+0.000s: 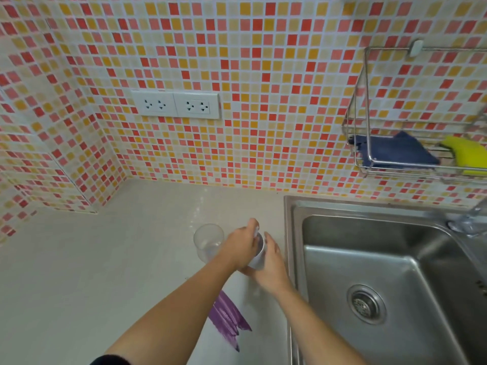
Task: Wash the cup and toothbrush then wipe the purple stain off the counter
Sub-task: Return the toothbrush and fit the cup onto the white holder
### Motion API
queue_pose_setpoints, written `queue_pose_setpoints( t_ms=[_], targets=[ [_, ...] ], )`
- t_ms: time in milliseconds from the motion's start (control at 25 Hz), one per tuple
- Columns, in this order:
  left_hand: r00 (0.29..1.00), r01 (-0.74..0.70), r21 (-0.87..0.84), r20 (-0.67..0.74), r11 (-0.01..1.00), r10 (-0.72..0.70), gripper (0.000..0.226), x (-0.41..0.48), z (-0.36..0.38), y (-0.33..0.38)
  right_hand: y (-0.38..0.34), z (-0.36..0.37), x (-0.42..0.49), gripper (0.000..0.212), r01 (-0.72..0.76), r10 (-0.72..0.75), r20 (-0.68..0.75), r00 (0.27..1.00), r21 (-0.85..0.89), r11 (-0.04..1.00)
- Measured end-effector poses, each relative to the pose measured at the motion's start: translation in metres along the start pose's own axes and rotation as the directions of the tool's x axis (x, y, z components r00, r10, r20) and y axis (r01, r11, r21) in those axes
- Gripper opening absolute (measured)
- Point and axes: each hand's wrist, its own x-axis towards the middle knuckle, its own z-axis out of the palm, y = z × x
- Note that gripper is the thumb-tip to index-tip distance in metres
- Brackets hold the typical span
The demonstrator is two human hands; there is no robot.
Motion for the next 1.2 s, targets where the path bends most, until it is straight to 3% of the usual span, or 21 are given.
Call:
queue_pose_setpoints(
  t_ms=[160, 320, 640, 920, 1200],
  targets=[
    [0.997, 0.027, -0.073, -0.069, 0.997, -0.032, 0.023, 0.005, -0.006, -0.01, -0.004, -0.001, 0.001, 0.075, 0.057, -0.056, -0.012, 0.998, 0.086, 0.995],
    [0.988, 0.062, -0.144, -0.13, 0.988, -0.081, 0.024, 0.012, -0.017, -0.017, -0.002, 0.0, 0.006, 0.084, 0.043, -0.043, -0.004, 0.999, 0.108, 0.993],
    [0.993, 0.102, -0.039, -0.054, 0.994, -0.104, 0.025, 0.021, -0.013, -0.014, -0.001, -0.006, 0.009, 0.08, 0.049, -0.052, 0.022, 0.998, 0.112, 0.993],
    [0.991, 0.113, 0.004, 0.077, 0.994, -0.113, 0.026, 0.028, -0.02, -0.013, 0.0, -0.008, 0.014, 0.083, 0.037, -0.04, 0.045, 0.998, 0.074, 0.997],
    [0.973, 0.013, 0.056, 0.231, 0.998, -0.025, 0.02, 0.033, -0.034, -0.009, 0.007, -0.014, 0.011, 0.082, 0.05, -0.059, 0.063, 0.996, 0.139, 0.989]
  ],
)
